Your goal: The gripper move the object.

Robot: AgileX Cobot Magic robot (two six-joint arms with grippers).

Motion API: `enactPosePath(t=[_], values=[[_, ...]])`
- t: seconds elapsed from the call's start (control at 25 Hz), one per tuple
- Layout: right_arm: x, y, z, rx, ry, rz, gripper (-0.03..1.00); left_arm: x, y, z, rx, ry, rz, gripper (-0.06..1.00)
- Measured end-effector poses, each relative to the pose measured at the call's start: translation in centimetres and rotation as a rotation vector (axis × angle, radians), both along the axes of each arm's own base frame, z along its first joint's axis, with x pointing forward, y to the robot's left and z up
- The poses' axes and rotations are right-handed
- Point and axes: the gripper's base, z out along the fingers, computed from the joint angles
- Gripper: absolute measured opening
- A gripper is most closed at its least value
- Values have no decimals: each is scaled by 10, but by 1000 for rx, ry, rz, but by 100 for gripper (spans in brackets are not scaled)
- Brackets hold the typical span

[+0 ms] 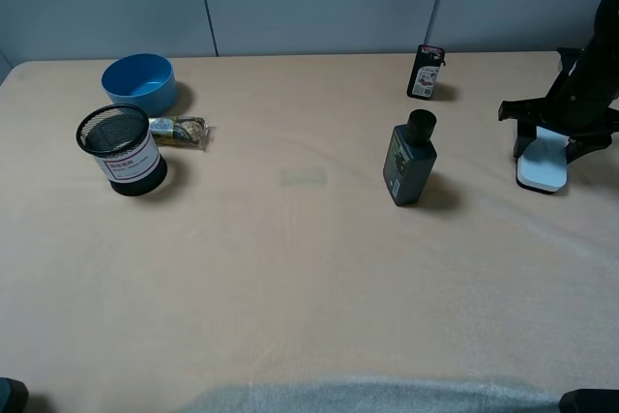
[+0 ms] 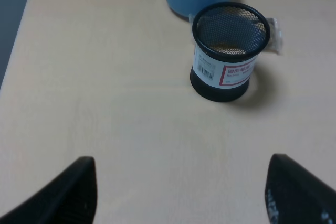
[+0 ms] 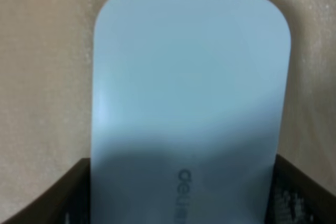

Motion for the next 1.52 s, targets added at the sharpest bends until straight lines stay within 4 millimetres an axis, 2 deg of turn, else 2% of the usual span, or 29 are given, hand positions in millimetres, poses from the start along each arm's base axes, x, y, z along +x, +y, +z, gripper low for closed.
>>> enactPosePath(t=[0.52,0.64,0.96,1.12,1.36,1.52], values=[[0,0,0,-1,2,12,47,0,0,0,0,0,0,73],[-1,0,5,-4,3,27,47,0,0,0,0,0,0,73],[7,-1,48,-17,-48,52,47,0,0,0,0,0,0,73],[16,2,79,-29,-109,75,47,0,0,0,0,0,0,73],[31,16,116,-64,-165,135,47,0,0,0,0,0,0,73],[42,33,143,-77,-229,179,46,0,0,0,0,0,0,73]])
